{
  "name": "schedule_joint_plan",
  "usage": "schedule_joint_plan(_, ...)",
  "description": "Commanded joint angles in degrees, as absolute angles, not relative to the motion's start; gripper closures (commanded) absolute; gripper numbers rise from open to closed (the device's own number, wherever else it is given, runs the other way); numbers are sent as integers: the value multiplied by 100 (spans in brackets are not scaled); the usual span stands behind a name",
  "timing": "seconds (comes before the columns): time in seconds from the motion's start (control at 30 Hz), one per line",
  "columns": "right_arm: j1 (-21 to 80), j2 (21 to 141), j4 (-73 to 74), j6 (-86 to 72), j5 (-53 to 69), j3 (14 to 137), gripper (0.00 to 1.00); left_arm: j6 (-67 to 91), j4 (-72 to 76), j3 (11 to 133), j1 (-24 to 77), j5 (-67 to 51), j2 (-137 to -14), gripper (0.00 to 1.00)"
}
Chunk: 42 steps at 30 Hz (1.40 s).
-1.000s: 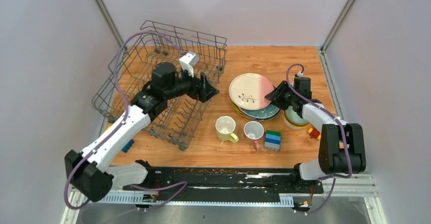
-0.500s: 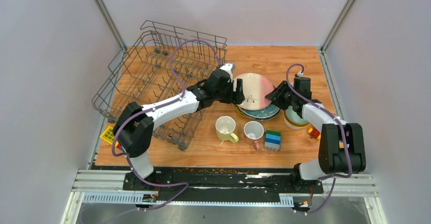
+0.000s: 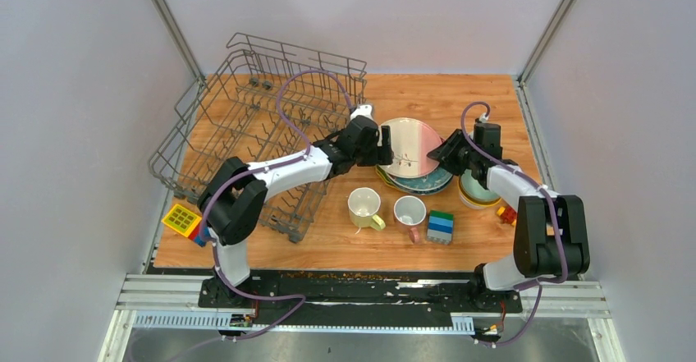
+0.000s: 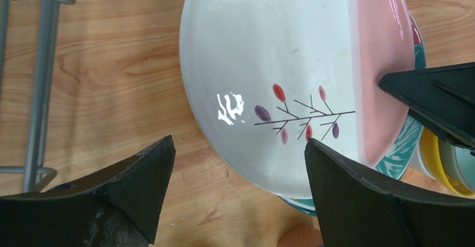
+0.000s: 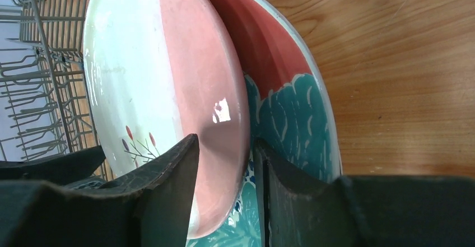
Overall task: Load the mixed dishes into the dish rack
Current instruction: Pick up the plate at the center of the board.
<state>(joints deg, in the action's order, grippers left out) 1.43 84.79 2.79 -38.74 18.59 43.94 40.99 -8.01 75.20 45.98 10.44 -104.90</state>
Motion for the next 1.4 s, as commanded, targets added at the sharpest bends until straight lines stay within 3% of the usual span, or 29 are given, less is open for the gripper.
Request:
schedule_joint_plan(0.0,167,8673,448,-3779,1734,4436,58,4342,-457,7763,4527,1110,-10764,7)
schedule_joint_plan(0.63,167,8928,447,-3710,1917,4577,61,4968,1152,7068,4254,277,-11176,18)
schedule_joint_plan(0.9,167,9033,439,-3651,1997,4597,65,5022,1670,6975,4256,-159,-11237,39)
schedule_joint_plan(1.37,167,9178,383,-3636,2278,4637,67,4614,1220,7066,4344,-18,-10887,54)
